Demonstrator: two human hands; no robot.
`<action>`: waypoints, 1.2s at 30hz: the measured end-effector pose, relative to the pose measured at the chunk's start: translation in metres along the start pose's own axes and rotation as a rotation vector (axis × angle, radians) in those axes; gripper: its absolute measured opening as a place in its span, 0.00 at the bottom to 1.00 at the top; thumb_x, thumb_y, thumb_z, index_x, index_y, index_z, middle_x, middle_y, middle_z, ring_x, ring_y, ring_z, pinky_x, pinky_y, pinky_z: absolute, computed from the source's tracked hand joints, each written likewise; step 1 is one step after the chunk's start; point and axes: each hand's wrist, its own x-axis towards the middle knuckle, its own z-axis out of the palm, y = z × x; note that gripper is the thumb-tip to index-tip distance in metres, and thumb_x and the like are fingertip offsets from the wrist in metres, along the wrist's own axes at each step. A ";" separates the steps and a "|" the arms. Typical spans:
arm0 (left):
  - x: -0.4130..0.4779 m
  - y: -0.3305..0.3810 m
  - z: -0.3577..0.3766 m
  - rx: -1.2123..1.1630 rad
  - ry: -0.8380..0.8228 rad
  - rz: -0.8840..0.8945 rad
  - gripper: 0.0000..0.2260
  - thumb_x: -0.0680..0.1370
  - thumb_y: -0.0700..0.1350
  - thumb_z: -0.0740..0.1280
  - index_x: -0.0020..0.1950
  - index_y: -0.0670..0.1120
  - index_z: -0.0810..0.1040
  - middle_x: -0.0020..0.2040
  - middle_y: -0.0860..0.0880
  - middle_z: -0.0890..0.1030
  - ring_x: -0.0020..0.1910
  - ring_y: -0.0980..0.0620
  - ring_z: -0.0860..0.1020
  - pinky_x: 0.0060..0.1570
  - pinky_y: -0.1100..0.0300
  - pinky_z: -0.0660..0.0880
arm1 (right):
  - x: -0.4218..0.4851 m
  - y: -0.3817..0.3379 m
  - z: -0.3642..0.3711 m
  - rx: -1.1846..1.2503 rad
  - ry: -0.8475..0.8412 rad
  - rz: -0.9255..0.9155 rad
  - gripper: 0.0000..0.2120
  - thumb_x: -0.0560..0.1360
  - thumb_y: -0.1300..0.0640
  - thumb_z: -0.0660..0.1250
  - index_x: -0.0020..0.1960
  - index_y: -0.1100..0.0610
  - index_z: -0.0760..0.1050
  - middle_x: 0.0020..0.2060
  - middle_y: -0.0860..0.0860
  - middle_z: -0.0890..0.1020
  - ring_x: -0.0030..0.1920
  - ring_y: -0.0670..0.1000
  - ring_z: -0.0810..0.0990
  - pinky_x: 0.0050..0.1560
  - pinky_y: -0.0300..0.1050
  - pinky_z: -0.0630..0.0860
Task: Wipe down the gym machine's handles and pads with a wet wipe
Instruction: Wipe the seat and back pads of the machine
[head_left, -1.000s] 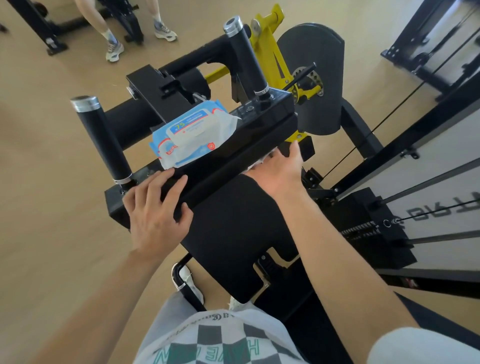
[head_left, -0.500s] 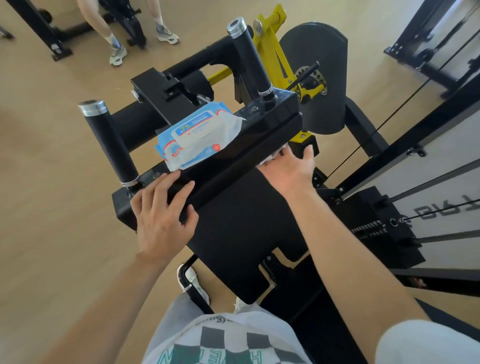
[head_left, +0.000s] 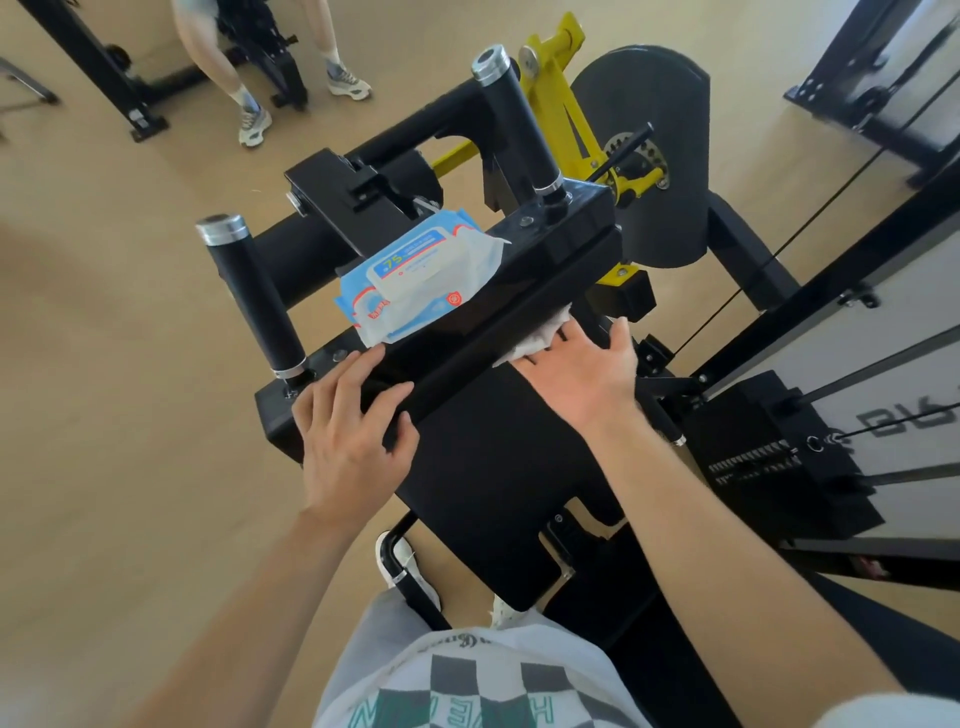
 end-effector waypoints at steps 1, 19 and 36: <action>0.000 0.000 -0.001 -0.013 -0.005 0.000 0.10 0.76 0.41 0.72 0.57 0.44 0.85 0.71 0.41 0.76 0.69 0.39 0.74 0.67 0.46 0.65 | -0.001 0.008 0.004 0.009 -0.011 0.005 0.39 0.79 0.28 0.49 0.77 0.55 0.68 0.72 0.60 0.74 0.73 0.66 0.71 0.77 0.67 0.59; -0.046 -0.042 -0.043 -0.112 0.006 -0.208 0.24 0.75 0.40 0.76 0.71 0.42 0.76 0.69 0.42 0.76 0.65 0.39 0.74 0.67 0.45 0.72 | -0.032 0.086 0.014 0.010 -0.061 0.144 0.35 0.80 0.31 0.52 0.76 0.52 0.70 0.71 0.59 0.76 0.72 0.66 0.72 0.77 0.68 0.59; -0.048 -0.070 -0.048 -0.267 -0.020 -0.151 0.26 0.72 0.43 0.80 0.69 0.44 0.79 0.65 0.48 0.79 0.60 0.43 0.75 0.67 0.65 0.65 | -0.044 0.165 0.028 0.000 -0.012 0.209 0.37 0.79 0.29 0.53 0.76 0.53 0.71 0.72 0.61 0.75 0.73 0.66 0.72 0.77 0.66 0.60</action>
